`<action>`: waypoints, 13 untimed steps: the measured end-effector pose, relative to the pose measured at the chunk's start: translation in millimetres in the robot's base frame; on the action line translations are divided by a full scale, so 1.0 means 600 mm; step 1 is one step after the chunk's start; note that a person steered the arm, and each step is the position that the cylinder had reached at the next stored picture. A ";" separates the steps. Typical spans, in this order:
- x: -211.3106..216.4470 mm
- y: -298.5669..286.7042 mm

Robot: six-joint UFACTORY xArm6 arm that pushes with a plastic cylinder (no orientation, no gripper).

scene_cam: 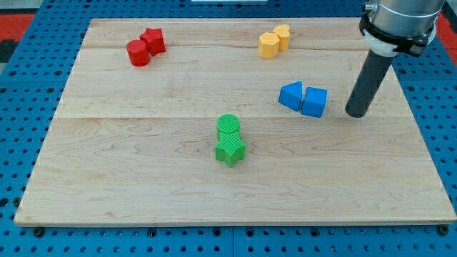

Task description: Move the blue blocks above to the green blocks

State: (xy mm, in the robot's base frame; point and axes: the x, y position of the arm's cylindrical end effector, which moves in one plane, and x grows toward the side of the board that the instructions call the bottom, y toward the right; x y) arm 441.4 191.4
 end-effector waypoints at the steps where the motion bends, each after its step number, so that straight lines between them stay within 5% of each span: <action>1: -0.017 -0.045; 8: -0.153 -0.270; 10: -0.108 -0.284; 12: -0.162 -0.343; 13: -0.117 -0.349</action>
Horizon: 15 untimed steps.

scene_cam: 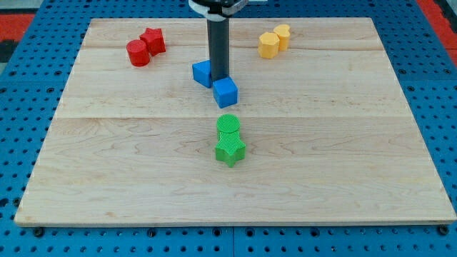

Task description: Move the blue blocks above to the green blocks

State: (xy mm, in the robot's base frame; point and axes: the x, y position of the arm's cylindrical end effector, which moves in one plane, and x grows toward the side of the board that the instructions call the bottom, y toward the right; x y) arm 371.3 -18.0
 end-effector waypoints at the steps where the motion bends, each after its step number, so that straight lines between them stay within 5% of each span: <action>1: 0.023 0.026; 4: 0.035 0.035; 6: -0.088 0.026; 7: -0.130 -0.088; 12: -0.039 0.067; 14: -0.098 -0.044; 15: -0.059 -0.055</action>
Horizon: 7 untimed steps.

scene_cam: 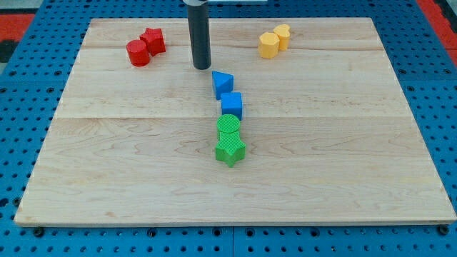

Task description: Move the blue blocks above to the green blocks

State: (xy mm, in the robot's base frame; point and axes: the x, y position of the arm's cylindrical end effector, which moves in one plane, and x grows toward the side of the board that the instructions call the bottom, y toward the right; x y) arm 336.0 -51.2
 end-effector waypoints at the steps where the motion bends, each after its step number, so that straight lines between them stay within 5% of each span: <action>1: 0.046 0.001; 6: 0.001 0.070; 7: -0.011 0.160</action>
State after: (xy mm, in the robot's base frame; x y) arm 329.5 45.1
